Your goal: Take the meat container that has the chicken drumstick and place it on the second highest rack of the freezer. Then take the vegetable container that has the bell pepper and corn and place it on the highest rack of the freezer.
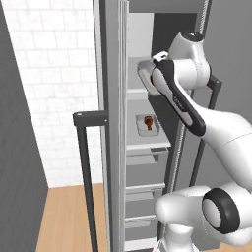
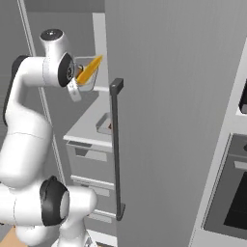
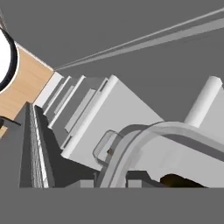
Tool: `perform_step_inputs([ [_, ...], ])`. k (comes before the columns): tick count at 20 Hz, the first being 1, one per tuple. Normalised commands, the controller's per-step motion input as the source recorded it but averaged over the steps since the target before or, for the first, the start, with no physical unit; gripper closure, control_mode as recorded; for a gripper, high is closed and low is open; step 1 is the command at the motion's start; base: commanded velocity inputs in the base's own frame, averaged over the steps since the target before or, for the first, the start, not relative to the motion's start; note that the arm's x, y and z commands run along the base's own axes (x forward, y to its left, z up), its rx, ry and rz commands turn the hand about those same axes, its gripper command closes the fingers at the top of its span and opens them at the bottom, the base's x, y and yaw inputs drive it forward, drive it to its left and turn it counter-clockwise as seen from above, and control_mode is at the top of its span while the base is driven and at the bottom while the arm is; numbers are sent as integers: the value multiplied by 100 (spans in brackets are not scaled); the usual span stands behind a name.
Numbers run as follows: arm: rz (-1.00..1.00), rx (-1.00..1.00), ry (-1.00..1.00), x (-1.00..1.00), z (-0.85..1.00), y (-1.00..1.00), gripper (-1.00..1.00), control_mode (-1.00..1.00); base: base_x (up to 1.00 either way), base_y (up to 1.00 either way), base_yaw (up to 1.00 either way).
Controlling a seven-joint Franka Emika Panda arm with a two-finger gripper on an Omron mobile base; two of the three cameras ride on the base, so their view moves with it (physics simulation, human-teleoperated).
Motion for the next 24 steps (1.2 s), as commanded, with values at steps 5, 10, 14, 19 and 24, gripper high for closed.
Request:
perform_step_inputs([
  [5,0,0,1,87,0,1,100,-100,0,0,0],
  [10,0,0,0,81,-10,0,100,-100,0,0,0],
  [14,0,0,0,77,-28,0,100,-100,0,0,0],
  [19,0,0,0,67,-34,0,100,-100,0,0,0],
  [24,0,0,0,53,-8,0,100,-100,0,0,0],
])
